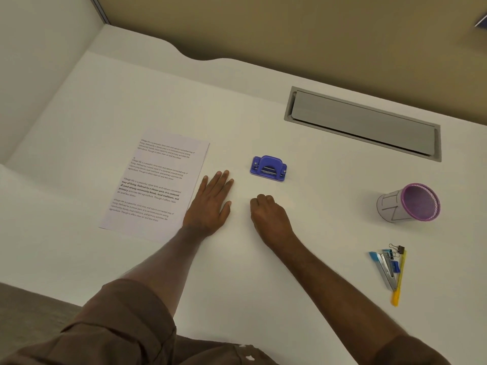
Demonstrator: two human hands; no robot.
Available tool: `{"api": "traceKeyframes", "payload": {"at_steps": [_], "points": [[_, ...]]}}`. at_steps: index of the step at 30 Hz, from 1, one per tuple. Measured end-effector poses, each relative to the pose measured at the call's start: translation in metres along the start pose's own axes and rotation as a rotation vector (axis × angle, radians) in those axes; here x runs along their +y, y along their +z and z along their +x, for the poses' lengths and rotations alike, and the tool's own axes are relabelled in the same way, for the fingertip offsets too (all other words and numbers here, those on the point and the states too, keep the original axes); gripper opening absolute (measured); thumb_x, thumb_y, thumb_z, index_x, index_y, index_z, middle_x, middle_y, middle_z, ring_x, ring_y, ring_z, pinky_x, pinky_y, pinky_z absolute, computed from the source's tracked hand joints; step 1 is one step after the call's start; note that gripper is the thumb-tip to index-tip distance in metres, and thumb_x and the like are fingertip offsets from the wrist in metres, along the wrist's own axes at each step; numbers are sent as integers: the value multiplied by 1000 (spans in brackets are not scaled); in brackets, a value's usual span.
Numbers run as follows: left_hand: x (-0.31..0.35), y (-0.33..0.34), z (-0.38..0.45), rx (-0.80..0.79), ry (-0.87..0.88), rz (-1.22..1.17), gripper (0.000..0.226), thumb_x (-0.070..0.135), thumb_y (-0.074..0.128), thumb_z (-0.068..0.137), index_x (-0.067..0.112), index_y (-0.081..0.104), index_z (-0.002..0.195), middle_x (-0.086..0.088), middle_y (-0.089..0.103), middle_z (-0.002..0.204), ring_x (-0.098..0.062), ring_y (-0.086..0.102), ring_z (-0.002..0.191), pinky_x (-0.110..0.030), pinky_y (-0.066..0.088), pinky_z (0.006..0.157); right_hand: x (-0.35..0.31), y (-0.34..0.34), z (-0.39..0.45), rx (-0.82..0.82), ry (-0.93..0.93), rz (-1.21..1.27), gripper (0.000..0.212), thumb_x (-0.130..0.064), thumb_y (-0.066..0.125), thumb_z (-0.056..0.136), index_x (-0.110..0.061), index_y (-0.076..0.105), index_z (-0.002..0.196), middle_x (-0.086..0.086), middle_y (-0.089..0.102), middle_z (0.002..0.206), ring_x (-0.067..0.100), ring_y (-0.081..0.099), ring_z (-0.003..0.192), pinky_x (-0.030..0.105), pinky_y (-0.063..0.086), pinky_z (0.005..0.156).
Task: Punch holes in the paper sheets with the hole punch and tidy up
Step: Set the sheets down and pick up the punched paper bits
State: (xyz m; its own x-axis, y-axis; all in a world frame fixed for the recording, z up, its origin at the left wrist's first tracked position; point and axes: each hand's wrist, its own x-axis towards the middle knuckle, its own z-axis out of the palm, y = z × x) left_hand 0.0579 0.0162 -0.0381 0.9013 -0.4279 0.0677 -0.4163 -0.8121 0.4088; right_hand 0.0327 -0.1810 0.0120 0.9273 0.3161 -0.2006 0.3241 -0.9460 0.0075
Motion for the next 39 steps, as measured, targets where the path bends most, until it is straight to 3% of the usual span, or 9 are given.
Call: {"api": "traceKeyframes", "payload": {"at_steps": [7, 12, 15, 17, 21, 25, 31, 34, 39], "points": [[2, -3, -1, -1, 11, -9, 58, 26, 37, 100, 7, 34, 155, -11, 25, 166, -27, 19, 156, -53, 16, 126, -5, -2, 14, 51, 404, 422, 8, -5, 56, 85, -5, 64, 87, 10, 66, 88, 27, 62, 80, 33, 43, 65], [4, -5, -1, -4, 8, -6, 58, 28, 35, 100, 5, 37, 153, -13, 29, 164, -31, 24, 154, -56, 19, 125, 28, -12, 8, 109, 935, 1502, 24, -2, 64, 75, -12, 65, 53, 8, 67, 59, 9, 58, 44, 26, 51, 57], [3, -4, -1, -6, 7, -12, 58, 29, 34, 100, 5, 37, 153, -13, 29, 164, -31, 24, 154, -56, 19, 125, 53, -23, -4, 209, 1093, 2163, 16, 9, 67, 84, 2, 69, 70, 10, 67, 61, 12, 63, 48, 23, 58, 53], [2, -3, -1, -10, 5, -19, 59, 30, 33, 100, 5, 36, 154, -12, 27, 165, -30, 23, 154, -56, 18, 125, 72, -31, -13, 272, 1110, 2322, 14, 9, 66, 87, 4, 68, 74, 9, 69, 61, 13, 66, 50, 22, 59, 53], [-1, 1, 0, 2, 9, -15, 60, 31, 33, 100, 7, 34, 155, -10, 24, 167, -28, 20, 155, -55, 15, 126, 119, -54, -34, 445, 1054, 2278, 9, 7, 68, 86, 4, 70, 77, 8, 70, 63, 14, 67, 53, 22, 59, 56], [-5, 6, 0, -1, 10, -7, 61, 32, 33, 100, 9, 30, 157, -7, 19, 168, -25, 15, 157, -53, 13, 127, 178, -76, -63, 682, 1073, 1926, 7, 6, 69, 81, 0, 67, 77, 8, 64, 67, 16, 63, 55, 22, 57, 56], [-3, 4, 0, -8, -2, -22, 62, 32, 32, 99, 8, 31, 156, -8, 21, 168, -26, 16, 156, -54, 13, 127, 249, -74, -97, 669, 1332, 1242, 23, -7, 64, 80, -14, 56, 60, -5, 56, 51, -2, 54, 40, 14, 46, 49], [-4, 4, 0, -6, 6, -20, 62, 32, 32, 99, 9, 30, 156, -8, 20, 168, -25, 15, 157, -53, 13, 127, 259, -69, -108, 732, 1371, 1146, 6, -17, 65, 74, -13, 67, 69, 2, 65, 65, 16, 64, 61, 28, 55, 63], [-6, 5, 0, -6, 5, -18, 62, 32, 32, 99, 10, 30, 157, -6, 19, 169, -23, 14, 157, -50, 10, 128, 274, -68, -113, 659, 1331, 967, 27, -15, 75, 83, 8, 72, 98, 14, 66, 72, 22, 64, 69, 21, 49, 57]]}}
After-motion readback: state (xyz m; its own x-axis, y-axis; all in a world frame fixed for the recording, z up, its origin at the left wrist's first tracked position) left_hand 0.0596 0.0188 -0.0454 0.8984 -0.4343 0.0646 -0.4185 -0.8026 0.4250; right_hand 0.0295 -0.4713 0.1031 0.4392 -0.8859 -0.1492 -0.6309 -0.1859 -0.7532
